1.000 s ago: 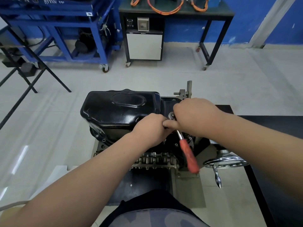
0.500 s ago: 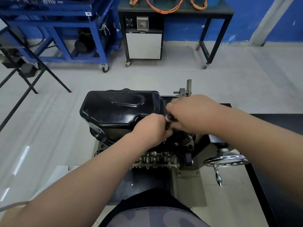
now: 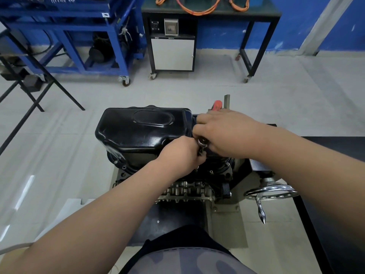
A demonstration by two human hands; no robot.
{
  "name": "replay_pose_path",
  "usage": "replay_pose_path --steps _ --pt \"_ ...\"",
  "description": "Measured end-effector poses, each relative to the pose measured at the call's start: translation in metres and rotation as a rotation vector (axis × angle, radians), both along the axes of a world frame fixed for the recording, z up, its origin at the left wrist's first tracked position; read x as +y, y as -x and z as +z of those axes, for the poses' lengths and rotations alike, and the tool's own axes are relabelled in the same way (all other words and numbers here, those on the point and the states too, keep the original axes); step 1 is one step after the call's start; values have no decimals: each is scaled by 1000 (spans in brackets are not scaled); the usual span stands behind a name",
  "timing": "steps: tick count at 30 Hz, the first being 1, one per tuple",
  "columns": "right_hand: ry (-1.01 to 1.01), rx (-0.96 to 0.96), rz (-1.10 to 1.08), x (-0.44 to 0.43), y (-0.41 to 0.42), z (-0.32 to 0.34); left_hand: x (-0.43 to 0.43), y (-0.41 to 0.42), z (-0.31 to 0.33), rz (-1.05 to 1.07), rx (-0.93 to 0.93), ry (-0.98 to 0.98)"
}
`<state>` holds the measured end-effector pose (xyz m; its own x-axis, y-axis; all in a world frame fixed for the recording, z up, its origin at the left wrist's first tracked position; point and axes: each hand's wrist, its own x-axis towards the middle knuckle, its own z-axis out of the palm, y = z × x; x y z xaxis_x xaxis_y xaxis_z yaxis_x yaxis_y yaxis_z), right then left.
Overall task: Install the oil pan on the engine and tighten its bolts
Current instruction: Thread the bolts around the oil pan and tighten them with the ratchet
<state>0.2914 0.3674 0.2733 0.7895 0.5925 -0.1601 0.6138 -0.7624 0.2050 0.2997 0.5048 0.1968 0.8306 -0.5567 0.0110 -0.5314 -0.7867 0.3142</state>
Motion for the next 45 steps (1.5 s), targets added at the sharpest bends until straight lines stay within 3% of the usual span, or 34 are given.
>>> replay_pose_path --steps 3,6,9,14,22,26,30,32,40,45 --pt "15 -116 -109 6 4 -2 3 -2 2 15 27 6" --pt "-6 -96 -310 11 12 -7 5 -3 4 24 101 3" --pt "-30 -47 -208 8 9 -7 4 1 5 15 109 5" --pt "-33 9 1 4 3 0 2 5 7 -37 -47 -11" --pt "-23 -107 -90 6 9 -6 14 6 1 -40 126 75" --pt "-140 22 -82 8 10 -13 29 14 -7 123 364 279" --pt "-171 62 -102 4 12 -16 41 34 -11 462 1180 903" --pt "-138 4 -97 7 14 -19 46 37 -9 535 1360 1072" --pt "-267 75 -230 8 13 -5 54 35 4 511 1531 1402" --pt "-650 -31 -429 1 16 38 63 33 5 533 1637 1634"
